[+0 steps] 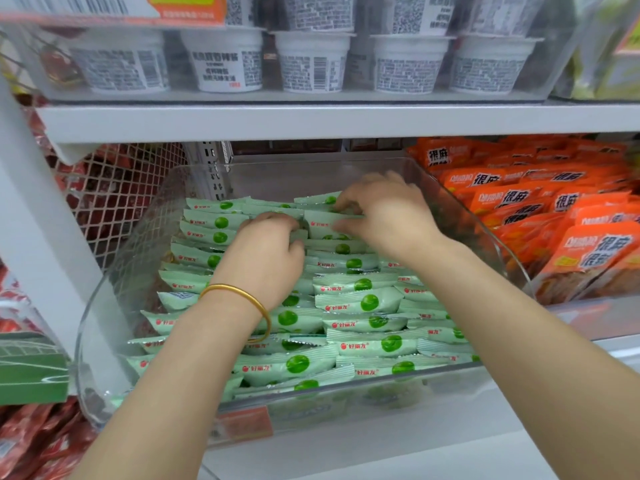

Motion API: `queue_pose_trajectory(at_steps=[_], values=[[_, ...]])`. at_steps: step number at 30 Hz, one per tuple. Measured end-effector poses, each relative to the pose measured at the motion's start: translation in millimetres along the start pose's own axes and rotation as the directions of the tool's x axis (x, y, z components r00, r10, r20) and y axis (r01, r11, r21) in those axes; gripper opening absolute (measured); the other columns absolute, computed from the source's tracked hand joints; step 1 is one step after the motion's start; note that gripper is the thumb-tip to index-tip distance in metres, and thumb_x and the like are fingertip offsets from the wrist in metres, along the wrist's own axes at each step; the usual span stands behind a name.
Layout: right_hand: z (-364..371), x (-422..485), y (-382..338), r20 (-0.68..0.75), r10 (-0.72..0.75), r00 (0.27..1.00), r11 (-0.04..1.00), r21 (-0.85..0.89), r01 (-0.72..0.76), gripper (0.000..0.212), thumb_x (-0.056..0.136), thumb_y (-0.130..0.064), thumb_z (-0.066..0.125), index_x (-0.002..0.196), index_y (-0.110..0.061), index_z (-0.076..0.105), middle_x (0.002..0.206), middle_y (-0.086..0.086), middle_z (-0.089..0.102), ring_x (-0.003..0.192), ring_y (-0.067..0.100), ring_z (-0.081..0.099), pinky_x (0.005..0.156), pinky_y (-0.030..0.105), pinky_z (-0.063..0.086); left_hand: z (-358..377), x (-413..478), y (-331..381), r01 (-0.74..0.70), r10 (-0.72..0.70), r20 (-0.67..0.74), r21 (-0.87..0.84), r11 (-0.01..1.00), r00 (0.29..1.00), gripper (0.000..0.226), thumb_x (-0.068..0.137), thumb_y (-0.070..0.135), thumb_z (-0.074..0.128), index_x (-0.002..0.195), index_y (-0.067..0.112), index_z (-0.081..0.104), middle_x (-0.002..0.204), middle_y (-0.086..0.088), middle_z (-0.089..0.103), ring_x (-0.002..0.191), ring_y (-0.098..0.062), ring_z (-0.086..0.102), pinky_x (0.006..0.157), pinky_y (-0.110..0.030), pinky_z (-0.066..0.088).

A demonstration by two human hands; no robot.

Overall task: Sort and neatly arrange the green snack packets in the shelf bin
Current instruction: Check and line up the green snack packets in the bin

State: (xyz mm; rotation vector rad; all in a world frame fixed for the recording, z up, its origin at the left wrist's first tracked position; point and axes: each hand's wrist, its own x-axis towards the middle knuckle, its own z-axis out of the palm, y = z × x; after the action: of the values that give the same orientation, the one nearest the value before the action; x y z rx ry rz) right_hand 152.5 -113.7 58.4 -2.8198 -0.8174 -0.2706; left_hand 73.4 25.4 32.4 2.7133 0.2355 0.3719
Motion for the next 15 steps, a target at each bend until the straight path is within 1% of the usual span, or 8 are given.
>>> queue_pose_trajectory(at_steps=[2,4,5,7,8,12,13,15], values=[[-2,1,6,-0.037,-0.004,0.999,1.0,0.031,0.005,0.021,0.087,-0.042,0.061,0.102,-0.028,0.067,0.108,-0.003,0.061,0.124,0.025,0.037,0.101,0.042,0.03,-4,2,0,0.002,-0.003,-0.031,-0.025,1.0,1.0,0.039,0.093,0.014,0.045,0.132,0.011,0.051,0.137,-0.011,0.048,0.126,-0.026,0.042,0.1,-0.026,0.031],[3,4,5,-0.012,-0.021,1.0,1.0,-0.002,0.021,0.016,0.088,-0.038,0.061,0.099,-0.029,0.069,0.092,-0.005,0.058,0.121,0.023,0.039,0.098,0.039,0.031,-4,4,1,-0.029,0.027,-0.043,-0.048,0.998,0.999,0.043,0.094,0.012,0.044,0.137,0.013,0.045,0.143,-0.008,0.043,0.132,-0.023,0.037,0.105,-0.024,0.027],[8,5,2,0.015,-0.026,1.0,0.999,-0.02,0.026,0.017,0.088,-0.037,0.061,0.101,-0.03,0.068,0.092,-0.004,0.058,0.12,0.022,0.039,0.097,0.037,0.031,-3,5,1,-0.052,0.05,-0.038,-0.049,0.997,0.998,0.045,0.094,0.012,0.044,0.139,0.014,0.042,0.145,-0.006,0.04,0.135,-0.021,0.033,0.108,-0.025,0.025],[17,7,0,0.064,-0.03,0.998,0.999,-0.036,0.032,0.019,0.089,-0.036,0.059,0.106,-0.031,0.068,0.102,0.001,0.061,0.121,0.022,0.039,0.097,0.035,0.031,2,6,2,-0.089,0.089,-0.011,-0.029,0.996,0.996,0.047,0.094,0.011,0.043,0.141,0.015,0.041,0.148,-0.003,0.037,0.138,-0.018,0.029,0.114,-0.03,0.023],[18,7,2,0.058,-0.037,0.998,0.998,-0.042,0.04,0.019,0.089,-0.036,0.059,0.106,-0.031,0.067,0.105,0.001,0.063,0.12,0.022,0.04,0.096,0.035,0.031,4,6,2,-0.098,0.098,0.008,-0.016,0.995,0.995,0.046,0.095,0.013,0.043,0.14,0.016,0.041,0.149,-0.002,0.036,0.139,-0.018,0.028,0.114,-0.033,0.023],[10,-3,13,-0.143,-0.078,0.987,0.996,0.027,0.083,0.016,0.085,-0.03,0.065,0.102,-0.028,0.066,0.108,-0.005,0.062,0.113,0.021,0.041,0.09,0.035,0.031,10,7,3,-0.088,0.084,0.092,0.046,0.995,0.992,0.038,0.097,0.018,0.039,0.134,0.015,0.048,0.148,0.0,0.037,0.137,-0.019,0.029,0.113,-0.04,0.025],[9,-6,14,-0.15,-0.101,0.984,0.994,0.027,0.106,0.016,0.085,-0.03,0.065,0.1,-0.028,0.067,0.11,-0.006,0.06,0.113,0.021,0.04,0.089,0.034,0.03,12,8,3,-0.087,0.08,0.106,0.062,0.994,0.991,0.038,0.098,0.019,0.038,0.134,0.015,0.048,0.148,-0.001,0.037,0.137,-0.02,0.029,0.113,-0.041,0.025],[11,-9,12,-0.081,-0.14,0.987,0.99,-0.023,0.138,0.016,0.084,-0.035,0.065,0.098,-0.029,0.07,0.113,-0.008,0.058,0.112,0.019,0.038,0.087,0.032,0.027,13,9,3,-0.085,0.078,0.104,0.068,0.994,0.991,0.039,0.098,0.02,0.037,0.136,0.016,0.045,0.148,-0.001,0.036,0.137,-0.021,0.029,0.112,-0.042,0.025]])
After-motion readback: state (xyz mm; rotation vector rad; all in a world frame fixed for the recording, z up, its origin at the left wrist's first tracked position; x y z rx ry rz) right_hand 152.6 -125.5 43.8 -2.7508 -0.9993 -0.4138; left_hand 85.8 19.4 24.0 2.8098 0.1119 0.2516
